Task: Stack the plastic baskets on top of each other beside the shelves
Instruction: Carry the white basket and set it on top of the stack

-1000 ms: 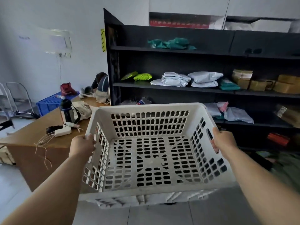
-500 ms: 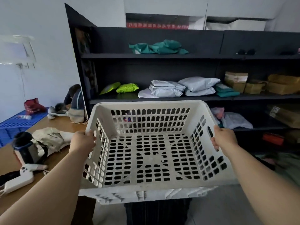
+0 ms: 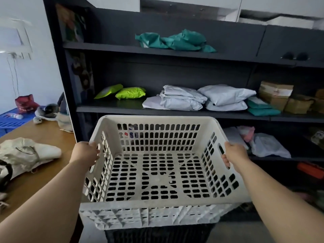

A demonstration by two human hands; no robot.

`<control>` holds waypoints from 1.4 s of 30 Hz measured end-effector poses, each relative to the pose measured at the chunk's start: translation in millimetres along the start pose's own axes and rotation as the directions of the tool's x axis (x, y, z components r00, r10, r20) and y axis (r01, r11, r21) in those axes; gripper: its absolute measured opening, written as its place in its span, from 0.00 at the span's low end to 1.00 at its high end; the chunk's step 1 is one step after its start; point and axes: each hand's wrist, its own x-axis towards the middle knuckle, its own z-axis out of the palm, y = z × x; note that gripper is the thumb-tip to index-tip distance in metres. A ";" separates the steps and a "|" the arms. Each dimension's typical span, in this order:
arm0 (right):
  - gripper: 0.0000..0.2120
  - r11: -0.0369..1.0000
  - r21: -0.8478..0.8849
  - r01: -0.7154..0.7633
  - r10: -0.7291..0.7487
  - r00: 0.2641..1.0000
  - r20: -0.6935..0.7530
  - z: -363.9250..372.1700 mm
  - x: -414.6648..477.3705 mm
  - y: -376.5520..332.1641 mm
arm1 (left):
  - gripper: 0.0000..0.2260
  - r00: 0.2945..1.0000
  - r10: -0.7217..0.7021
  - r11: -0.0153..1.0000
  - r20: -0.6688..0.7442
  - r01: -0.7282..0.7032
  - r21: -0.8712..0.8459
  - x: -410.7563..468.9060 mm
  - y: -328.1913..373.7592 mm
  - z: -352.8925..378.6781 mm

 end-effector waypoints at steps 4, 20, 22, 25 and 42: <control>0.18 0.999 -0.038 -0.007 0.008 1.000 0.020 20.6 25.2 2.3 | 0.11 0.998 -0.044 0.999 0.035 0.043 0.030 17.7 0.6 21.1; 0.21 0.980 -0.172 -0.105 0.111 0.993 0.029 68.9 84.2 12.8 | 0.12 0.986 -0.154 0.986 0.058 0.149 0.079 74.3 -14.5 61.7; 0.22 0.975 -0.190 -0.118 0.125 0.992 0.028 69.5 88.0 13.0 | 0.12 0.984 -0.171 0.983 0.057 0.167 0.071 78.4 -14.2 65.1; 0.24 0.966 -0.217 -0.139 0.144 0.989 0.009 68.0 93.8 13.8 | 0.10 0.977 -0.189 0.979 0.096 0.181 0.089 78.1 -13.2 71.8; 0.21 0.954 -0.220 -0.205 0.215 0.976 0.022 71.7 109.2 15.9 | 0.10 0.969 -0.227 0.973 0.094 0.220 0.073 90.2 -18.2 85.4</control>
